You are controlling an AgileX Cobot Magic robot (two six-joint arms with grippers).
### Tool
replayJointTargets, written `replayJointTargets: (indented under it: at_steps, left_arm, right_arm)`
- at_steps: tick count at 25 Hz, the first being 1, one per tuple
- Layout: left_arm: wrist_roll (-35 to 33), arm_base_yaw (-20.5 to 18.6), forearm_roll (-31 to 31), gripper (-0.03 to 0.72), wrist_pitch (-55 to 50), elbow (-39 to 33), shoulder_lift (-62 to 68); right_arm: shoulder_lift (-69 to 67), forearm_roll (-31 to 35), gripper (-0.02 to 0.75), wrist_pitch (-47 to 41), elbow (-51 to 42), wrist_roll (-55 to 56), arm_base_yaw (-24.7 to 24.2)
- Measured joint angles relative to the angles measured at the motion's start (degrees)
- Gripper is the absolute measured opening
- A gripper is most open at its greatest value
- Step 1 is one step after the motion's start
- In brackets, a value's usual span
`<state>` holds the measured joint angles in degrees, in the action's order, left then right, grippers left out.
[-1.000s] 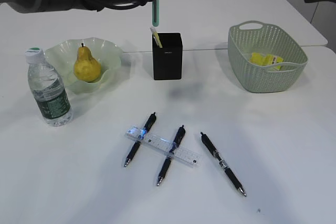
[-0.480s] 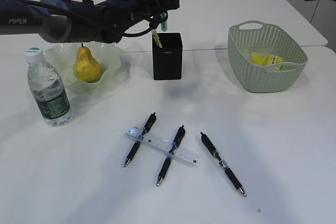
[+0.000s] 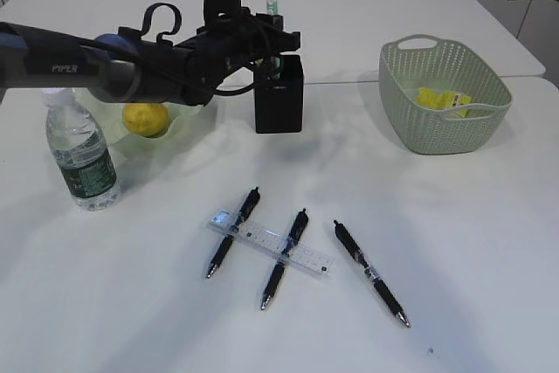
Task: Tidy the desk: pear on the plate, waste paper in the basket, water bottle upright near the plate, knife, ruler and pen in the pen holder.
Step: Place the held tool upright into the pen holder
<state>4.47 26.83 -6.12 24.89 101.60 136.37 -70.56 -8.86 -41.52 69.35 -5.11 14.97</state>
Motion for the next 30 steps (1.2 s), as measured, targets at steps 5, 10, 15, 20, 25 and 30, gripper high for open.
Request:
replayJointTargets:
  at_steps: [5, 10, 15, 20, 25, 30]
  left_arm:
    - [0.0, 0.0, -0.1, 0.108, 0.1, 0.0, 1.2]
    - [0.0, 0.0, -0.1, 0.111, 0.1, 0.0, 1.9]
    - [0.0, 0.0, -0.1, 0.112, 0.1, 0.0, 2.0]
    - [0.0, 0.0, -0.1, 0.116, -0.2, 0.0, 2.7]
    - [0.0, 0.0, -0.1, 0.117, -0.5, 0.0, 2.7]
    - [0.0, 0.0, -0.1, 0.134, -1.4, 0.0, 2.7]
  right_arm:
    - [0.0, 0.0, 0.334, 0.0, 0.0, 0.0, 0.0]
    - [0.0, -0.2, 0.334, 0.0, 0.0, 0.0, 0.0]
    - [0.0, -0.2, 0.334, 0.0, 0.0, 0.0, 0.0]
    - [0.0, -0.2, 0.334, 0.0, 0.0, 0.1, 0.0]
    - [0.0, -0.6, 0.334, 0.0, 0.0, 0.1, 0.0]
    - [0.0, -0.6, 0.334, 0.1, 0.0, 0.1, 0.0]
